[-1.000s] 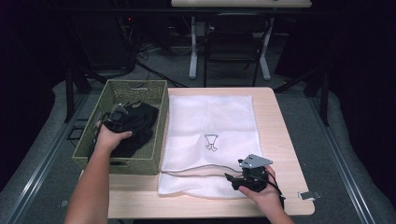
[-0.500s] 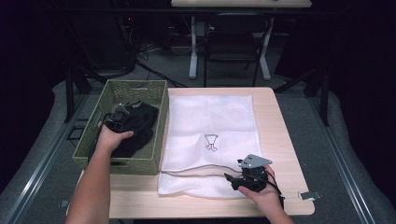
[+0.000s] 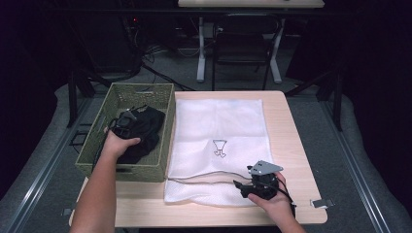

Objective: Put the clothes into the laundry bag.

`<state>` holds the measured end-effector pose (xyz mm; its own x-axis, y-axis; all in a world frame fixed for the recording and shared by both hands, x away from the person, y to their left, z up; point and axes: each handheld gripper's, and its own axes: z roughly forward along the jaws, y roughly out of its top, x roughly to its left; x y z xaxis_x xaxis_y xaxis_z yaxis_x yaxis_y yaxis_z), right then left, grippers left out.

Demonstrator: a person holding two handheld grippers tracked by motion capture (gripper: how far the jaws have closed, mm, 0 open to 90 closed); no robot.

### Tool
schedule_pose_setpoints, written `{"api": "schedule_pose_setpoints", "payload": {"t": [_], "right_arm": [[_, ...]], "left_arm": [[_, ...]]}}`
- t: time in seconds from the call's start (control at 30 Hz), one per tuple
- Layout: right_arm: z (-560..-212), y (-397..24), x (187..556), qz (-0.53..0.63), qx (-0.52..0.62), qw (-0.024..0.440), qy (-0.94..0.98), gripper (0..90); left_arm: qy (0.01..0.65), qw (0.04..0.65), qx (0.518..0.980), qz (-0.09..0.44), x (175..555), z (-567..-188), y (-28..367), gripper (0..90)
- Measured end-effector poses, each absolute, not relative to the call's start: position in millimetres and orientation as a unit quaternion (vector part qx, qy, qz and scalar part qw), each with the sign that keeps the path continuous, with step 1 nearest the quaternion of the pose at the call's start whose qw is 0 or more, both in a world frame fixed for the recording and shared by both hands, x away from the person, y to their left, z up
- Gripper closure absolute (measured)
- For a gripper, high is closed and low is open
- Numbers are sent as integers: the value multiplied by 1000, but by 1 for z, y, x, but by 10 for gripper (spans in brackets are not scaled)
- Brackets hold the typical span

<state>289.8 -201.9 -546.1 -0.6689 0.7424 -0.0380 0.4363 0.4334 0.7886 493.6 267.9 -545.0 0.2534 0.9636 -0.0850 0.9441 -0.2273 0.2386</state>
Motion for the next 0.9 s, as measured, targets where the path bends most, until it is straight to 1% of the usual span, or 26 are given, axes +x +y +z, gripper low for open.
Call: {"api": "schedule_pose_setpoints", "payload": {"t": [0.4, 0.9], "right_arm": [[-546, -201, 290, 395, 357, 193, 824, 262], [-547, -200, 290, 393, 355, 191, 827, 262]], "left_arm": [[600, 113, 790, 49, 493, -549, 266, 145], [606, 116, 785, 52, 492, -551, 266, 149]]}}
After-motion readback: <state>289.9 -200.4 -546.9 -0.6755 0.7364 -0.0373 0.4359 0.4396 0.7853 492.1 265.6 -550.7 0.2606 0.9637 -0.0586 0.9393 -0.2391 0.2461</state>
